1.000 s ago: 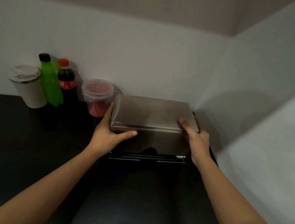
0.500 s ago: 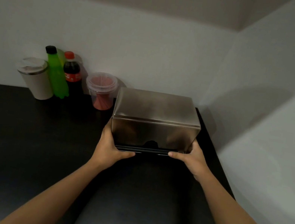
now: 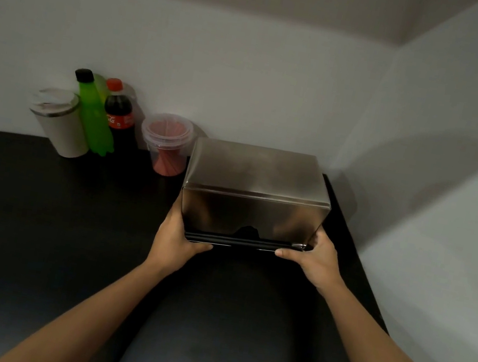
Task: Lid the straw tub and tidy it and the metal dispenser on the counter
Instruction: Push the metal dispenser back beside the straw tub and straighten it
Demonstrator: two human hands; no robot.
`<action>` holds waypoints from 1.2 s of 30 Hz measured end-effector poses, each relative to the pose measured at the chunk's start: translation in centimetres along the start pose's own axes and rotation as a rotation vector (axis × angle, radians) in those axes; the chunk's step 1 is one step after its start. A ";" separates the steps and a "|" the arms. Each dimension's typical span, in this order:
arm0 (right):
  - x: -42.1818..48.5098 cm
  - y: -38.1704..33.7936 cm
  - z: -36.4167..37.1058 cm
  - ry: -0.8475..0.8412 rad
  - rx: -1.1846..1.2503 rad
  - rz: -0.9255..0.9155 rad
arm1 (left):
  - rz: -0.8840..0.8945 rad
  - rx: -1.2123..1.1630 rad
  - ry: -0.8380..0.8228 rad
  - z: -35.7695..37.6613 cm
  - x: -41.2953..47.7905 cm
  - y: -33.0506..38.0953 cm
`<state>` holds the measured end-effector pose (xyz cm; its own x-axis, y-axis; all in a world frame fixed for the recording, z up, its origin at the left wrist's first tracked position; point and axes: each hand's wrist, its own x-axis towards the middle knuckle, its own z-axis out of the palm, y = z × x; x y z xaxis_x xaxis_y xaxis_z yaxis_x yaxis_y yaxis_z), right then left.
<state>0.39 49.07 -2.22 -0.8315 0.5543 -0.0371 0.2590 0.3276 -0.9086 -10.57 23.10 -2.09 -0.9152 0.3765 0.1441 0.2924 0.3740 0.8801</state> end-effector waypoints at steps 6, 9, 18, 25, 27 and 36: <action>1.2 -0.7 0.2 0.004 -0.030 -0.017 | -0.001 0.048 0.015 0.2 1.6 -0.2; 2.1 -1.2 0.4 0.019 -0.041 -0.014 | -0.019 0.064 0.015 0.3 2.7 -0.3; 5.7 -2.4 1.1 0.030 -0.077 0.042 | -0.131 0.074 -0.018 0.4 6.4 -0.7; 7.9 -3.3 2.1 0.096 -0.137 0.048 | -0.101 0.102 0.037 0.9 8.4 -0.9; 8.3 -3.5 2.3 0.099 -0.134 0.046 | -0.081 0.097 0.055 0.9 8.7 -1.0; 9.9 -3.5 2.7 0.098 -0.135 0.014 | -0.035 0.085 0.074 1.1 10.2 -1.3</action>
<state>-10.07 51.32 -0.51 -0.7772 0.6292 -0.0032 0.3396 0.4151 -0.8440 -19.95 27.39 -2.24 -0.9423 0.2995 0.1494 0.2793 0.4577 0.8441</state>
